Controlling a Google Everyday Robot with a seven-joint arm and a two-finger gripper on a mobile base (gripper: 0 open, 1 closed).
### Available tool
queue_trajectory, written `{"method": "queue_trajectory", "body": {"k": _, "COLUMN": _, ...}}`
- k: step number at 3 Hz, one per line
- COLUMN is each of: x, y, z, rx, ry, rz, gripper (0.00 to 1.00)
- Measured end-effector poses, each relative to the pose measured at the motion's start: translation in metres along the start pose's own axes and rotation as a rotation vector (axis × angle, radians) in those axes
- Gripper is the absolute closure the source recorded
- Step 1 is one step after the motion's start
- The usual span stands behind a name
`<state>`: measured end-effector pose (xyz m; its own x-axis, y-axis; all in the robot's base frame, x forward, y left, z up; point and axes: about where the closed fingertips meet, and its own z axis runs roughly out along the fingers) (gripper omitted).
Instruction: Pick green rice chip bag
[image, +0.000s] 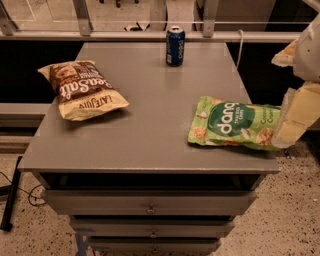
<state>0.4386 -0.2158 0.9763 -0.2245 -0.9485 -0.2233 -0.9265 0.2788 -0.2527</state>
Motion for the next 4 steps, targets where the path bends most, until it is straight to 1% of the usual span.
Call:
{"method": "queue_trajectory", "body": {"k": 1, "x": 0.0, "y": 0.0, "z": 0.0, "rx": 0.0, "ry": -0.001, "rz": 0.0, "gripper": 0.0}}
{"method": "queue_trajectory", "body": {"k": 2, "x": 0.006, "y": -0.008, "z": 0.028, "rx": -0.013, "ry": -0.055, "rz": 0.053, "gripper": 0.0}}
{"method": "queue_trajectory", "body": {"k": 3, "x": 0.017, "y": -0.02, "z": 0.086, "rx": -0.056, "ry": -0.135, "rz": 0.144, "gripper": 0.0}}
{"method": "queue_trajectory", "body": {"k": 4, "x": 0.018, "y": -0.025, "z": 0.122, "rx": -0.09, "ry": -0.189, "rz": 0.203, "gripper": 0.0}}
